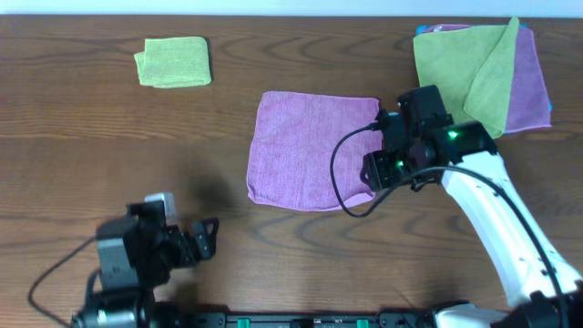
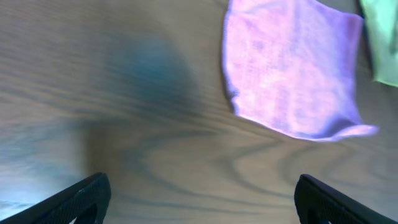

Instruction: Fold the cloth

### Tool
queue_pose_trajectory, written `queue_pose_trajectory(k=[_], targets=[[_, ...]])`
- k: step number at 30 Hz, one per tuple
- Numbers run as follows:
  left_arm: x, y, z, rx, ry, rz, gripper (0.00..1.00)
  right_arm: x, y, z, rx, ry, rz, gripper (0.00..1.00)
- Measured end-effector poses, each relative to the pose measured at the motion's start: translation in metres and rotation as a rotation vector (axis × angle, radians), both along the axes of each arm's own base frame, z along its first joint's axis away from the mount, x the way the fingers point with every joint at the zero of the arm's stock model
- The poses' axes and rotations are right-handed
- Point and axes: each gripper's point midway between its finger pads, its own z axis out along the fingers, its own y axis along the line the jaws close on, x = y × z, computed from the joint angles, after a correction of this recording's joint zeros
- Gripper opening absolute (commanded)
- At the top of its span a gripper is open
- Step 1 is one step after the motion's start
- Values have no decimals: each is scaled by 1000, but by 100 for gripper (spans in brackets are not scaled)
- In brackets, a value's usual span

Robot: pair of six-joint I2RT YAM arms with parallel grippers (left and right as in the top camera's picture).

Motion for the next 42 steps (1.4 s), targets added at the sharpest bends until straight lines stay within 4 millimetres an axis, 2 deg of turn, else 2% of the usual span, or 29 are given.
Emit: queue_pose_trajectory(k=[2,6,10,14,18,26,33,42], targets=[[9,-8,14,-32,31,-38,95,-3,3,-1,27,-26,3,59],[35,-33,42,-126,95,-148,95,-20,3,-15,107,-54,-18,60],[52,-51,46,-235,151,-193,95,-39,-12,-26,177,-69,-112,64],[64,-57,33,-322,247,-152,95,-54,-29,-31,223,-79,-220,68],[73,-59,18,-362,314,-124,95,-58,-35,-30,254,-85,-283,69],[90,-60,-28,-409,469,-64,95,-53,-34,-25,296,-88,-331,70],[97,-63,-67,-448,579,-38,95,-49,-31,-22,327,-89,-360,71],[105,-81,-91,-530,635,-57,95,-49,-30,-21,339,-82,-371,71]])
